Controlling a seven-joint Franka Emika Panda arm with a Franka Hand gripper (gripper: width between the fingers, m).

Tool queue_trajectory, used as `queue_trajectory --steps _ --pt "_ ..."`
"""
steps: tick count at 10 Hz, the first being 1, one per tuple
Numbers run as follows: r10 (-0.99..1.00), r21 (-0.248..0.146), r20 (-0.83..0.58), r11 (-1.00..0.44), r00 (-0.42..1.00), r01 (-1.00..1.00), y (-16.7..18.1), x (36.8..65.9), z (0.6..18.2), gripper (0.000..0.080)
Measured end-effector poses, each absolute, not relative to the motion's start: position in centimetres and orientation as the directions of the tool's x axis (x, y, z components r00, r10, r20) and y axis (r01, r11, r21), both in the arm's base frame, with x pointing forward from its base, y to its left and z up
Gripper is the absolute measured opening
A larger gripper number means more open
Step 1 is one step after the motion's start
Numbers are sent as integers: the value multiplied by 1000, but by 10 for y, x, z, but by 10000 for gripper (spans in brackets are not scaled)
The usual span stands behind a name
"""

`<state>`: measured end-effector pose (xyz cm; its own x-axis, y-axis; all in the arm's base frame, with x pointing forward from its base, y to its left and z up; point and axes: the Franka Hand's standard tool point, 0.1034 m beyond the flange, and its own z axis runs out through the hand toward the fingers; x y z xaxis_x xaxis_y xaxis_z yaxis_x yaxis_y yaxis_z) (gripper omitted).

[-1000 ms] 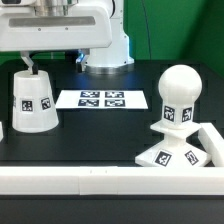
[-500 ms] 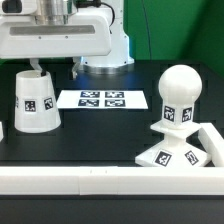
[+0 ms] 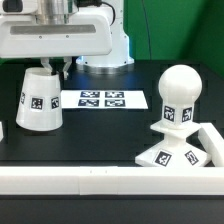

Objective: Assemble lamp

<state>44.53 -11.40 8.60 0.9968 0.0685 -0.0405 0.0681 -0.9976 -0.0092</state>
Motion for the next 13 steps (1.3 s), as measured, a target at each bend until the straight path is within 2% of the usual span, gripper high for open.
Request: queue_trajectory --steps 2,3,6,8,9,13 --pt "74 -16 -47 -997 996 74 -107 446 89 47" --pt "76 -26 -53 -997 996 75 -97 447 97 47" --pt "11 -108 -100 -994 995 0 -35 469 145 47" --pt "-37 -139 -103 -989 994 -51 -5 497 177 47" --pt "-56 -136 -91 -988 994 -68 2 507 186 47" --pt "-45 -141 -97 -988 994 -58 4 505 185 47"
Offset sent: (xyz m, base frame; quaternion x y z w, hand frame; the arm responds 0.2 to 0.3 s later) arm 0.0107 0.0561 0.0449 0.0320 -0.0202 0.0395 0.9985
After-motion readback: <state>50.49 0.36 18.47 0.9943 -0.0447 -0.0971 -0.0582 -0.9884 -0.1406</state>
